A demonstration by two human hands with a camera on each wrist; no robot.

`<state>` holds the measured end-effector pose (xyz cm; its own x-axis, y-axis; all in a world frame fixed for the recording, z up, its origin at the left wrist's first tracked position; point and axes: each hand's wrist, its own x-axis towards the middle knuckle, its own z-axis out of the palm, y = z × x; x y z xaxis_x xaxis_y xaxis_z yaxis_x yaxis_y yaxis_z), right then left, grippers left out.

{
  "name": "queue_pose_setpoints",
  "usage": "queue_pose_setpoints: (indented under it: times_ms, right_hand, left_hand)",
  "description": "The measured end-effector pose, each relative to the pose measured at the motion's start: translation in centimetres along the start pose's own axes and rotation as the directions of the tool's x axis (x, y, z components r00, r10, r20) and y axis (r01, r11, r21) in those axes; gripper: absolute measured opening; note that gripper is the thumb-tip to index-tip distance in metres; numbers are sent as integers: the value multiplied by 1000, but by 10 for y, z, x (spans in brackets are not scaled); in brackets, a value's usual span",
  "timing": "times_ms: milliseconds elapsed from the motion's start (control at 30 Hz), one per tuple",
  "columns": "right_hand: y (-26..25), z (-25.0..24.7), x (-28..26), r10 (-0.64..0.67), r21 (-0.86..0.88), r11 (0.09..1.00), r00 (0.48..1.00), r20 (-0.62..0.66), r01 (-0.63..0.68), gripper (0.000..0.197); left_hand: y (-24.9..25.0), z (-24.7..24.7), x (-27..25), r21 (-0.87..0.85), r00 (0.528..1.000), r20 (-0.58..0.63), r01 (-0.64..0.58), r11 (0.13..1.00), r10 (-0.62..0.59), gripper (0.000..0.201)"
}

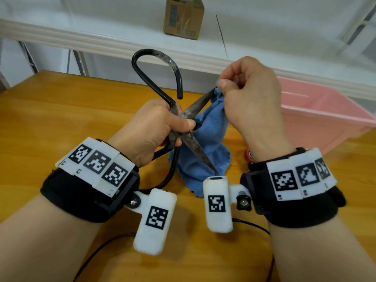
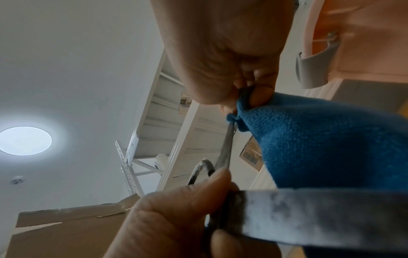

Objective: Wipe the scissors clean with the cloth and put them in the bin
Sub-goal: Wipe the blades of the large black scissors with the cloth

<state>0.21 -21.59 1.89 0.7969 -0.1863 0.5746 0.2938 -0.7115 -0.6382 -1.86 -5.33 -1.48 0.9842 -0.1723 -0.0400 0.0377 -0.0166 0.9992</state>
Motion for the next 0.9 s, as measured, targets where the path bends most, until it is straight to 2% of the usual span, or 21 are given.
queue_pose_setpoints:
  times_ms: [67,167,233,300,367,467,633,800,900]
  right_hand:
    - [3,-4,2,30,75,997,999,-40,-27,14]
    - [5,-13,5,104,279,957,991,-87,-76,18]
    - [3,-17,6,130,365,926,990,-60,-99,16]
    - [1,-17,6,121,424,898,992,18,-118,3]
    - [1,-16,5,79,398,912,994,82,-105,17]
    - [1,-13,3,-23,212,977,997,80,6,27]
    - [-1,-18,1,-103,186,980,979,177,70,28]
    - [-17,-17,-9,-171,141,981,943,286,135,37]
    - [-24,-11,-14,-209,78,978,919,333,194,32]
  left_hand:
    - [-1,0,0,-36,1000,12,24,999,-24,32]
    - [-1,-3,0,-117,998,-4,67,991,-68,27]
    - [-1,-5,-1,-153,996,-11,81,985,-84,22]
    - [-2,-6,-1,-174,996,-6,83,981,-85,21]
    - [-1,-7,-1,-191,996,-14,81,978,-85,21]
    - [-1,-10,0,-209,997,-25,72,975,-79,18]
    - [0,-14,1,-267,995,-64,52,962,-72,17]
    - [-1,-13,4,-277,994,-80,45,960,-70,18]
    - [0,-14,6,-270,998,-48,24,963,-38,9]
